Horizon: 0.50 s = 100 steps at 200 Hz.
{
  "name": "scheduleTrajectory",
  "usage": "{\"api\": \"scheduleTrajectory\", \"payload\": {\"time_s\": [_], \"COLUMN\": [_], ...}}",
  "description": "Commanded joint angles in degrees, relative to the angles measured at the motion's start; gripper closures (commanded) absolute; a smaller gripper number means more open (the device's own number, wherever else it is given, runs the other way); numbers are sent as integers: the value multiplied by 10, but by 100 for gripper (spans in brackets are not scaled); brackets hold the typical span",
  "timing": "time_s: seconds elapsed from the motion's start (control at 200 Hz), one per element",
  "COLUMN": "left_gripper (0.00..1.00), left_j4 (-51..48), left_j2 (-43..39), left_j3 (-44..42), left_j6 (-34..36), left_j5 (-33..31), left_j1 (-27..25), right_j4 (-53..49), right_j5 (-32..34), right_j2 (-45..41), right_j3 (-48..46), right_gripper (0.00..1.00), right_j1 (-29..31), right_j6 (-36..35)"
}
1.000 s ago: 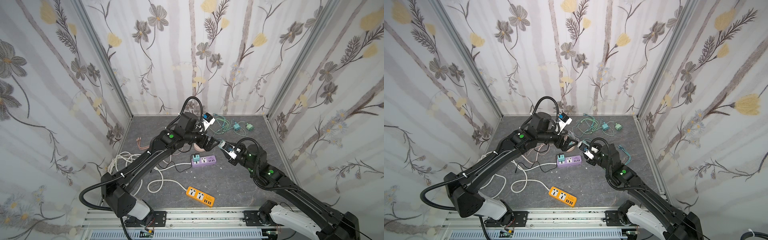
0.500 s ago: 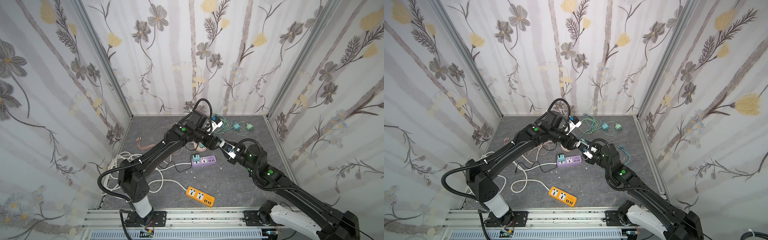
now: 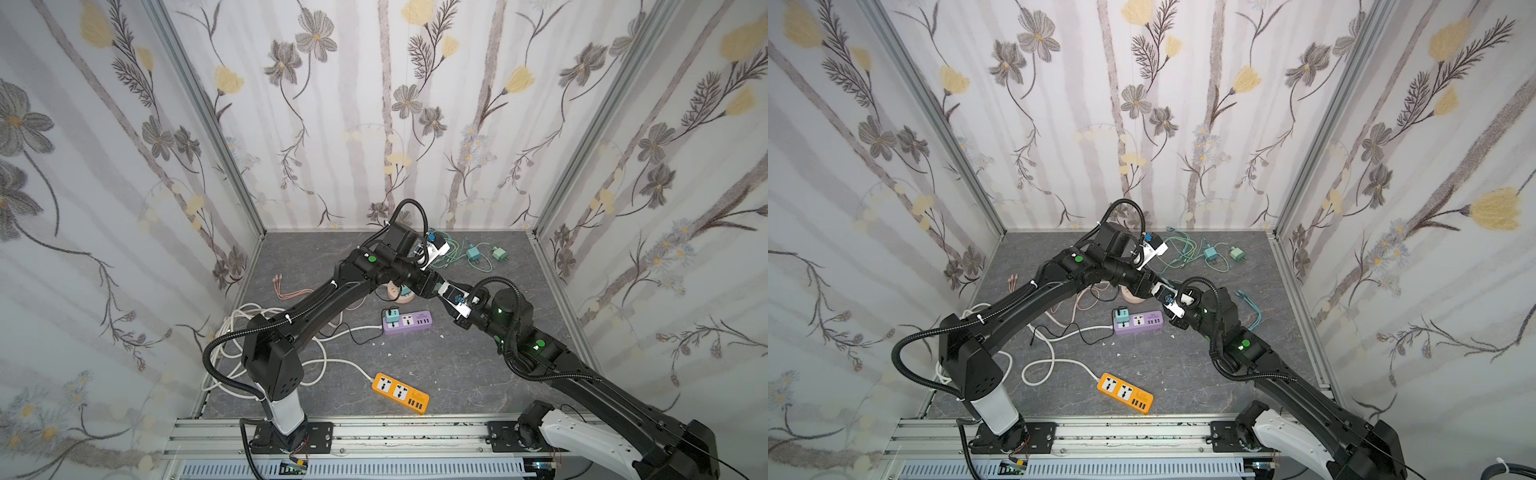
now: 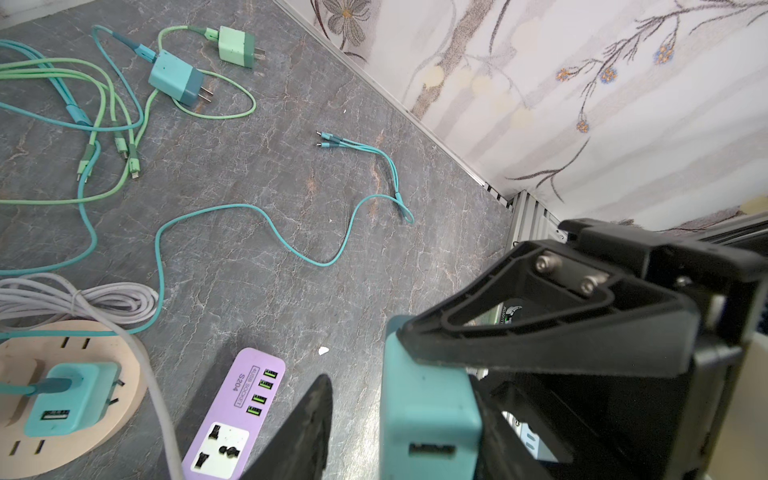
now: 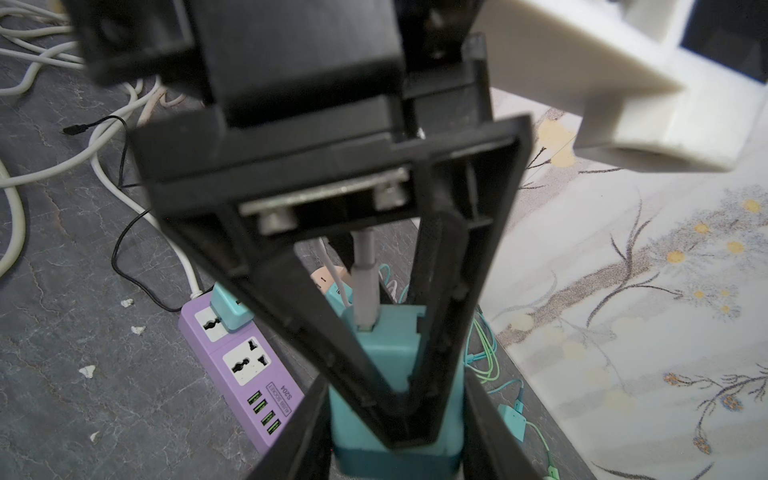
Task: Insert the plug
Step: 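Grasp the teal charger with the left gripper while the right gripper holds it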
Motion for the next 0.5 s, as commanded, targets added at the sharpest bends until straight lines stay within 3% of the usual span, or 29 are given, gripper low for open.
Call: {"api": "scheduleTrajectory", "payload": {"time_s": [0.0,0.13,0.22,0.235,0.26,0.275,0.385,0.435,0.495], "left_gripper": [63,81,91,93,99,100,100,100,100], "left_j4": [24,7,6,7,9,11,12,10,14], "left_j2": [-10,-17,-30,-32,-36,-38,-45,-43,-43], "left_j3": [-6,-5,-6,-5,-4,-2,23,41,57], "left_j6": [1,11,13,12,10,8,-10,-17,-25], "left_j5": [11,2,-31,-36,-46,-53,-95,-97,-92], "left_j1": [1,1,1,1,1,1,1,1,1], "right_j4": [48,55,51,47,44,44,66,66,34], "right_j5": [-2,9,21,21,23,25,43,38,28], "right_j2": [4,6,10,11,12,12,17,23,39], "right_j3": [-1,0,7,8,11,11,3,2,14], "right_gripper": [62,59,41,34,7,1,1,1,1], "right_j1": [2,1,-4,-6,-10,-13,-62,-94,-130], "right_j6": [10,29,81,92,114,130,319,433,520]}}
